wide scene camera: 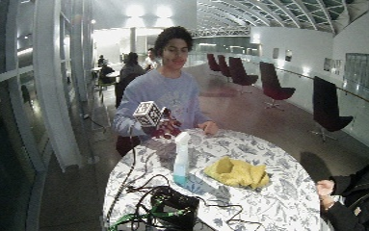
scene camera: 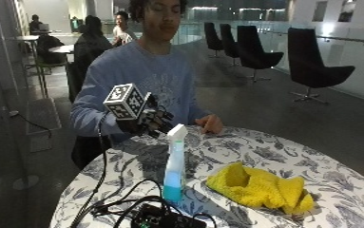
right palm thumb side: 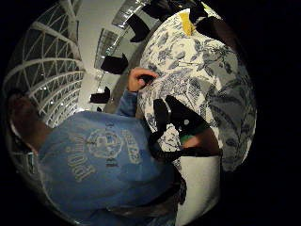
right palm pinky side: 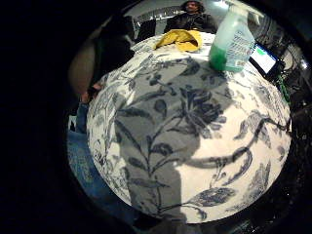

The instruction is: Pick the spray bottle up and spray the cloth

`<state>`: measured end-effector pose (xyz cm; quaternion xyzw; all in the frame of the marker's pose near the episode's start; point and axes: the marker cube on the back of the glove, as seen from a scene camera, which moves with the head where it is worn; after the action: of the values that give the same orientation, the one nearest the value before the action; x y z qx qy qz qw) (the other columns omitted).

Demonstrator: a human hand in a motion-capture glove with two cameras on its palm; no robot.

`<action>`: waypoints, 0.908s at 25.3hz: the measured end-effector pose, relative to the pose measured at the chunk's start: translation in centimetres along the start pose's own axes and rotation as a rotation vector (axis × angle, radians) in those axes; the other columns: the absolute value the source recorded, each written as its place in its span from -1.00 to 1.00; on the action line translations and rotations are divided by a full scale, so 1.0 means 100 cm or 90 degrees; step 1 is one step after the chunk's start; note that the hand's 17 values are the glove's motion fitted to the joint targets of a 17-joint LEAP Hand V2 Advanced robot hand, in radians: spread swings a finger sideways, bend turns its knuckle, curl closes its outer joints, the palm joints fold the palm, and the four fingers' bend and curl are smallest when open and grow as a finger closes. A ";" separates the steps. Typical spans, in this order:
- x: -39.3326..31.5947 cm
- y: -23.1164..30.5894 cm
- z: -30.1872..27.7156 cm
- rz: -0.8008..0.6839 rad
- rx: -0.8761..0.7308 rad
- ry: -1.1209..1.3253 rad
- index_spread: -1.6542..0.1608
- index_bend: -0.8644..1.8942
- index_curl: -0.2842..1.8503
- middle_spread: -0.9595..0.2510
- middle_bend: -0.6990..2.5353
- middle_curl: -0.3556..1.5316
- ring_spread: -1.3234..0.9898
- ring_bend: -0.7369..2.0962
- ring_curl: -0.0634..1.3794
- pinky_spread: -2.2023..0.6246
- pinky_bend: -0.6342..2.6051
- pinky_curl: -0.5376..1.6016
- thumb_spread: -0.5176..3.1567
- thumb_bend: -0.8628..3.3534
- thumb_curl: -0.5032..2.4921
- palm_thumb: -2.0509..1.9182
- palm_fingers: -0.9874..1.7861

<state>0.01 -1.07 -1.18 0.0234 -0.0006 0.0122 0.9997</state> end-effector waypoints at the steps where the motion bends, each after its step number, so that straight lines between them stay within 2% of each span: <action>1: 0.002 -0.001 -0.002 0.006 0.008 -0.009 0.44 -0.24 -0.48 0.60 -0.40 -0.37 0.20 -0.31 -0.66 0.70 -0.45 -0.29 -0.17 -0.49 -0.53 0.32 0.16; 8: 0.030 -0.013 -0.013 0.066 0.072 -0.155 0.41 -0.33 -0.50 0.61 -0.41 -0.33 0.20 -0.27 -0.60 0.70 -0.43 -0.26 -0.14 -0.51 -0.51 0.34 0.14; 14: 0.049 -0.020 -0.024 0.117 0.143 -0.313 0.38 -0.32 -0.53 0.61 -0.40 -0.30 0.20 -0.24 -0.56 0.71 -0.40 -0.23 -0.13 -0.53 -0.50 0.34 0.10; 23: 0.084 -0.028 -0.023 0.211 0.167 -0.367 0.36 -0.31 -0.56 0.61 -0.38 -0.27 0.20 -0.23 -0.53 0.71 -0.38 -0.20 -0.13 -0.57 -0.49 0.33 0.09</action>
<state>8.50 -3.58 -3.64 0.1538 -0.2851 0.1668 0.9312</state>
